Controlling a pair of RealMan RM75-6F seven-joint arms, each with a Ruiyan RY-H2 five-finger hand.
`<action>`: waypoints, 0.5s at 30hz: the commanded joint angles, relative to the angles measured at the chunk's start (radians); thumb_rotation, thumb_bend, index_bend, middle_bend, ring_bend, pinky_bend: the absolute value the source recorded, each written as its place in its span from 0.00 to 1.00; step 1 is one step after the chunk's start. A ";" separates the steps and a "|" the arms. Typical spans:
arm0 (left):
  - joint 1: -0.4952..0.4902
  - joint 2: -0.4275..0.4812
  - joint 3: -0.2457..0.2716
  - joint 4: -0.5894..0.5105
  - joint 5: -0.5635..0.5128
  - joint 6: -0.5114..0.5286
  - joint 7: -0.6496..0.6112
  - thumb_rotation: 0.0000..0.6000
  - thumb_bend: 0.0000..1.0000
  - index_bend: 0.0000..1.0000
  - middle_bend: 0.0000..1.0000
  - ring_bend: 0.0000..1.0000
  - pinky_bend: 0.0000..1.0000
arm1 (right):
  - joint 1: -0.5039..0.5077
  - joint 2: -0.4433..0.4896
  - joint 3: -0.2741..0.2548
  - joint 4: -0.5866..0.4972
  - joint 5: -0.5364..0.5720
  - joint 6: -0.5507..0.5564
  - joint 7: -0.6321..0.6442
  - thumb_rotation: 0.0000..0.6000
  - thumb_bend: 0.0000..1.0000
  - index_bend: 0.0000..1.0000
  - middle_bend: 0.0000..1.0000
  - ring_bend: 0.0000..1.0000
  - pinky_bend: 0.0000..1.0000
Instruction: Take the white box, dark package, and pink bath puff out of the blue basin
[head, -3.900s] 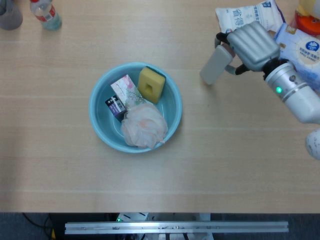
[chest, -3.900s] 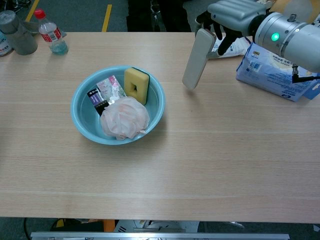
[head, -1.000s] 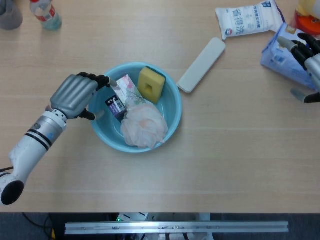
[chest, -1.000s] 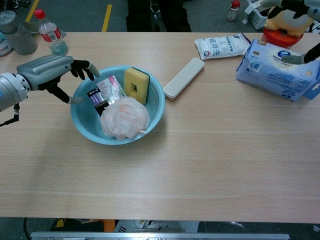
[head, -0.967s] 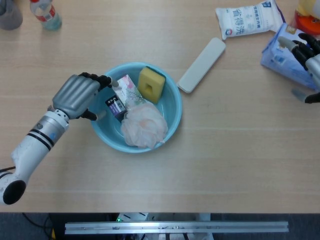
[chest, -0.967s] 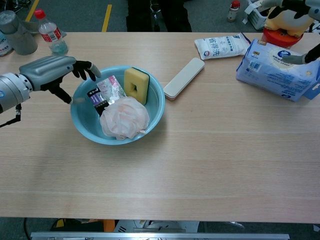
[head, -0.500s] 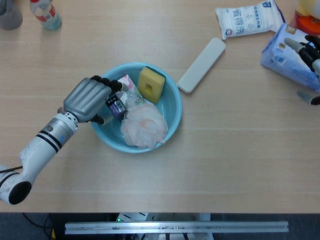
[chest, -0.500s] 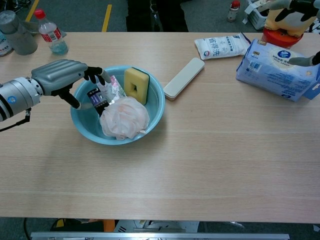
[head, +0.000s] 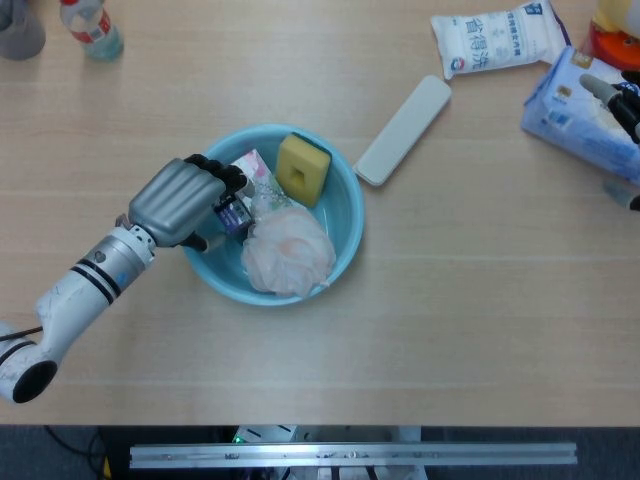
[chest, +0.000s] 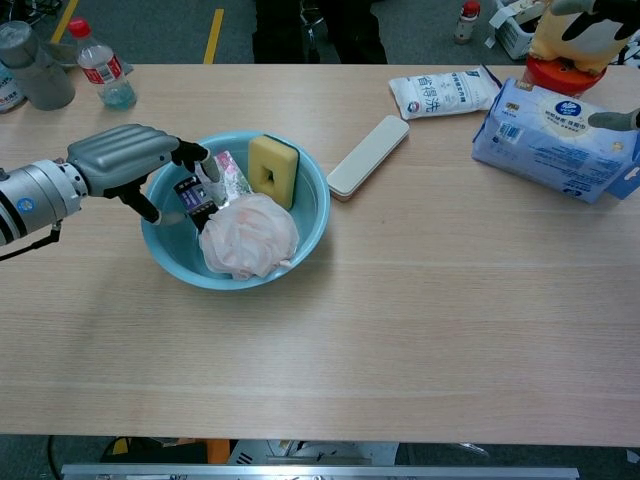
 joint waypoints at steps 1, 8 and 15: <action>-0.008 -0.011 0.006 0.021 0.016 0.003 -0.010 1.00 0.25 0.35 0.30 0.28 0.27 | -0.003 0.002 0.002 -0.003 0.003 0.000 0.000 1.00 0.21 0.00 0.20 0.07 0.21; -0.021 -0.035 0.020 0.071 0.053 0.017 -0.016 1.00 0.25 0.37 0.30 0.28 0.27 | -0.006 0.004 0.007 -0.010 0.010 -0.001 -0.007 1.00 0.21 0.00 0.20 0.07 0.21; -0.032 -0.054 0.033 0.104 0.077 0.026 -0.027 1.00 0.25 0.42 0.31 0.28 0.27 | -0.010 0.008 0.014 -0.019 0.017 0.001 -0.011 1.00 0.21 0.00 0.21 0.07 0.21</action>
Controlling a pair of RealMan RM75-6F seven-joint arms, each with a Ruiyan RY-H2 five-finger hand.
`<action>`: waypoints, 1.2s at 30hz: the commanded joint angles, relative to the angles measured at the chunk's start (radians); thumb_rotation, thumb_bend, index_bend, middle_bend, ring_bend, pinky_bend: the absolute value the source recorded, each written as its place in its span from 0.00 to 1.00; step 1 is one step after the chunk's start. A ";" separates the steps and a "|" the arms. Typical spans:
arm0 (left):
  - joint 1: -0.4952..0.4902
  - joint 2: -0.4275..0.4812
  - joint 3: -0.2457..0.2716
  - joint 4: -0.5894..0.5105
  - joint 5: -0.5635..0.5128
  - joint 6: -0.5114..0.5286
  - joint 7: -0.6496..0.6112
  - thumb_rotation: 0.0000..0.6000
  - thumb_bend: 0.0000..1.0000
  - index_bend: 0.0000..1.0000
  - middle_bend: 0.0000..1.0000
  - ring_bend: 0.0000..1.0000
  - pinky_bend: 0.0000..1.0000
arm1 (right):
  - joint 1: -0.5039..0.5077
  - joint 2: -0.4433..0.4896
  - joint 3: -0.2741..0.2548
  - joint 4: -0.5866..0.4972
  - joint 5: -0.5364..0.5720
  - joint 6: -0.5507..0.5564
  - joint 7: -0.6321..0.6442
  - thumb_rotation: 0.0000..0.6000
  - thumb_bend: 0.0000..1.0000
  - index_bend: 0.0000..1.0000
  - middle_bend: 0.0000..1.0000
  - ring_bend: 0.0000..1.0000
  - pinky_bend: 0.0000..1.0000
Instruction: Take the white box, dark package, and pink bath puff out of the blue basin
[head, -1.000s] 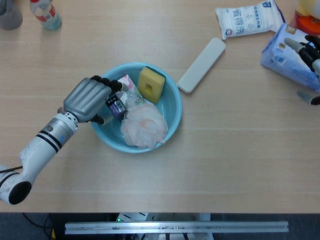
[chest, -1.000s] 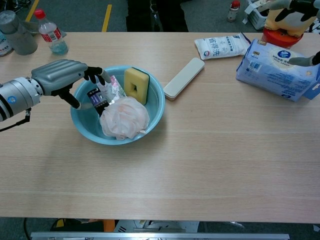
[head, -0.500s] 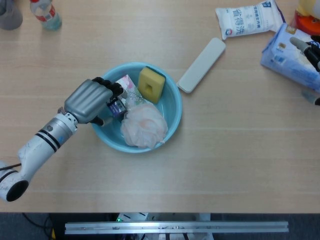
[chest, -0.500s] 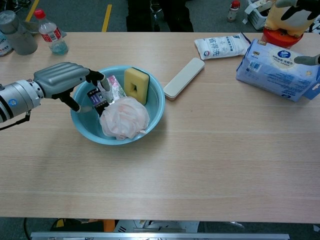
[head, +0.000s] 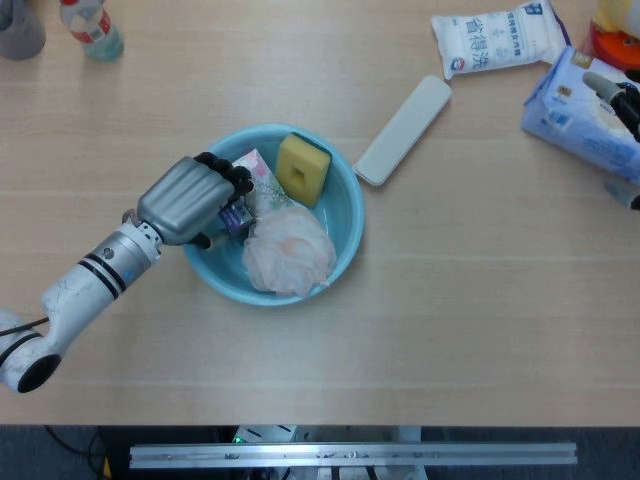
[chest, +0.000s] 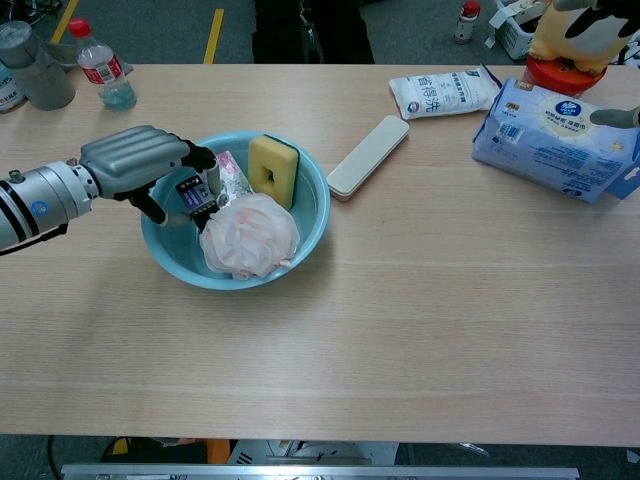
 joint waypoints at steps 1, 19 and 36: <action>-0.003 -0.008 0.003 0.010 0.006 0.006 -0.004 1.00 0.25 0.44 0.31 0.28 0.27 | -0.001 0.001 0.002 -0.002 0.000 0.001 0.000 1.00 0.21 0.00 0.21 0.07 0.21; 0.009 0.088 -0.036 -0.101 -0.044 0.055 -0.098 1.00 0.25 0.61 0.40 0.30 0.28 | -0.017 0.005 0.012 0.008 -0.028 0.006 0.056 1.00 0.21 0.00 0.21 0.07 0.21; 0.050 0.340 -0.100 -0.188 -0.183 0.069 -0.164 1.00 0.26 0.60 0.40 0.31 0.28 | -0.019 -0.015 0.012 0.044 -0.070 -0.007 0.109 1.00 0.21 0.00 0.21 0.07 0.21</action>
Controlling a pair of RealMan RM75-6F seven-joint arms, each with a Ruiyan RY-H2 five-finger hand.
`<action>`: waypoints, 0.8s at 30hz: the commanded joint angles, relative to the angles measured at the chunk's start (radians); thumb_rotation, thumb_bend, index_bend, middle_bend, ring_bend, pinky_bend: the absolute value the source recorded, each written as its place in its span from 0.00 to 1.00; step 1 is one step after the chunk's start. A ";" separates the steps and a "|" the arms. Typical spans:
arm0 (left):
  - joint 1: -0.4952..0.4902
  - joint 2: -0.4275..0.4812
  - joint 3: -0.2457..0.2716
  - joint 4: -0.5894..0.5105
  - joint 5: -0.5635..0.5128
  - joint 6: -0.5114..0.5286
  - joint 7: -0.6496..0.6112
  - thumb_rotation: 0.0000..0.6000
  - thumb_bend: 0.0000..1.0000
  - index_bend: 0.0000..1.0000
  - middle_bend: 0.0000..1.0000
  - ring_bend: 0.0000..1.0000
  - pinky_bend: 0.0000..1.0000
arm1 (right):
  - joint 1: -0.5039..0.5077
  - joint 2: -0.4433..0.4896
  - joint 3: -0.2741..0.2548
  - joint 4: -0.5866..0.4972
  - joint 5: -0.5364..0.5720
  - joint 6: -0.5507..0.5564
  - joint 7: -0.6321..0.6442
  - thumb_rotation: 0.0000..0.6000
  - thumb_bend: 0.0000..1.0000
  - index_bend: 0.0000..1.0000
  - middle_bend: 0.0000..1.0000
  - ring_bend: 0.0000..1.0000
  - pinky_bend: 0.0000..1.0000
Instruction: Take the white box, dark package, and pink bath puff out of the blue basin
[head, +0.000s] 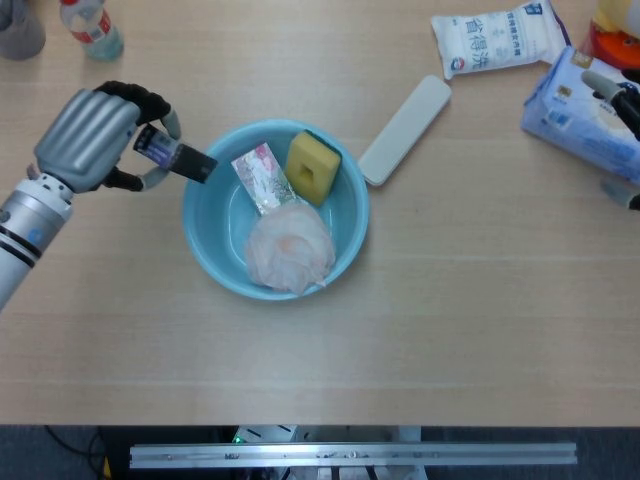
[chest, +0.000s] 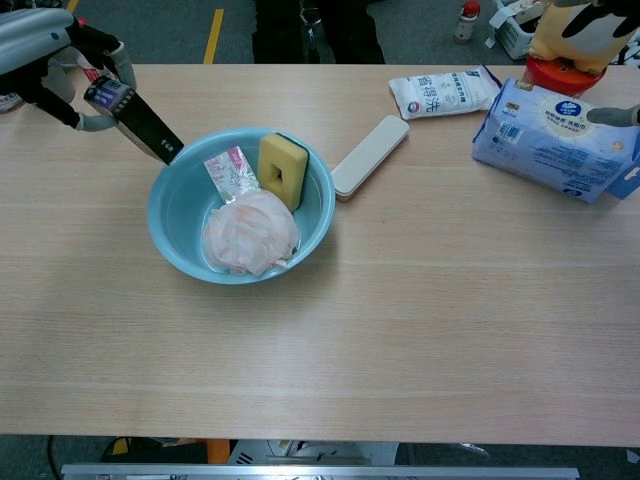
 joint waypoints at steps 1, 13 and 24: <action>0.013 0.014 -0.010 0.042 -0.047 -0.012 0.009 1.00 0.26 0.60 0.40 0.31 0.28 | 0.000 -0.004 -0.002 0.004 -0.003 -0.003 0.003 1.00 0.21 0.00 0.21 0.07 0.21; 0.017 -0.130 0.020 0.265 -0.171 -0.128 0.084 1.00 0.26 0.59 0.39 0.31 0.28 | 0.000 -0.015 -0.002 0.017 -0.010 -0.008 0.014 1.00 0.21 0.00 0.22 0.07 0.21; 0.019 -0.246 0.032 0.393 -0.195 -0.169 0.126 1.00 0.25 0.50 0.35 0.29 0.28 | -0.013 0.001 -0.004 0.007 -0.008 0.002 0.014 1.00 0.21 0.00 0.22 0.07 0.21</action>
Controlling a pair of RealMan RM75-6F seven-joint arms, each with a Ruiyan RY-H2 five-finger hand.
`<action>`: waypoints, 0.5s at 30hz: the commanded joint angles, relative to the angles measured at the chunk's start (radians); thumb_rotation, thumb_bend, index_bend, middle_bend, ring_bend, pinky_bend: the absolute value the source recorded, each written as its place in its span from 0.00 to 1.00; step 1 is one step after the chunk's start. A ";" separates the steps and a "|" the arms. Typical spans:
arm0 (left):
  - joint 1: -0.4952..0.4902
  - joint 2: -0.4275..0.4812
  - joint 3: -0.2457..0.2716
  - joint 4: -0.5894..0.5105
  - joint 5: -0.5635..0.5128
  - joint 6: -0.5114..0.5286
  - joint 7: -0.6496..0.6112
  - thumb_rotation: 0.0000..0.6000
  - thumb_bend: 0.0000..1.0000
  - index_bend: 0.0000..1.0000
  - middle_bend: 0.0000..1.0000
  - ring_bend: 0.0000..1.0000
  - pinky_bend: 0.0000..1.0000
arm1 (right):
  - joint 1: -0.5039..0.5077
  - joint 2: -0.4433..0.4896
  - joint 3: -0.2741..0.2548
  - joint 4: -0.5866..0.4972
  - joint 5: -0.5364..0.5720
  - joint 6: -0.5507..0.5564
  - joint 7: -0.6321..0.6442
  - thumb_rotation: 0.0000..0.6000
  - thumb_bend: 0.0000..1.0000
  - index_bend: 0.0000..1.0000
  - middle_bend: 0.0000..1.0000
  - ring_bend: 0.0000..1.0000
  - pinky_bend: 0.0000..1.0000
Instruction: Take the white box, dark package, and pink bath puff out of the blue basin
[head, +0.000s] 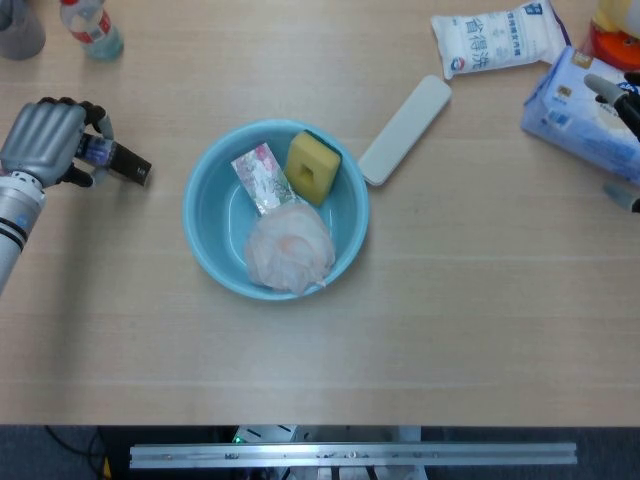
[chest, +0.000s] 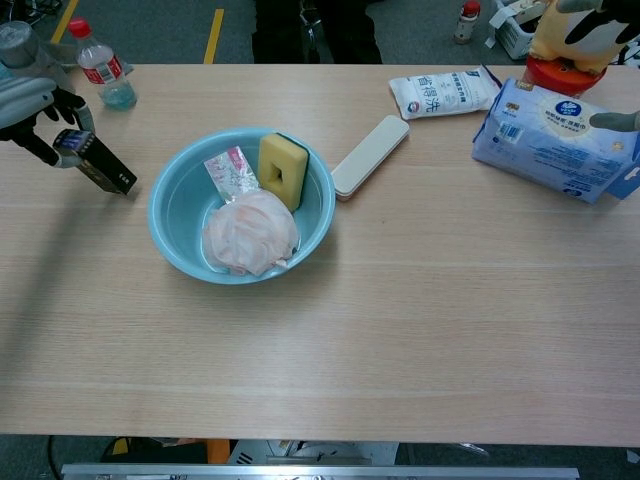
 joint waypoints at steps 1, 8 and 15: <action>-0.001 -0.009 0.002 0.004 -0.009 -0.014 0.017 1.00 0.26 0.46 0.33 0.27 0.28 | -0.001 0.002 0.000 -0.001 0.001 -0.001 -0.001 1.00 0.21 0.00 0.22 0.07 0.21; -0.001 0.028 -0.008 -0.053 -0.014 -0.013 0.046 1.00 0.25 0.21 0.20 0.15 0.25 | 0.000 0.000 0.002 -0.001 0.005 -0.003 -0.002 1.00 0.21 0.00 0.22 0.07 0.21; 0.010 0.085 -0.010 -0.144 -0.012 0.012 0.082 1.00 0.25 0.19 0.18 0.14 0.24 | 0.002 -0.006 0.003 0.004 0.003 -0.007 0.001 1.00 0.21 0.00 0.22 0.07 0.21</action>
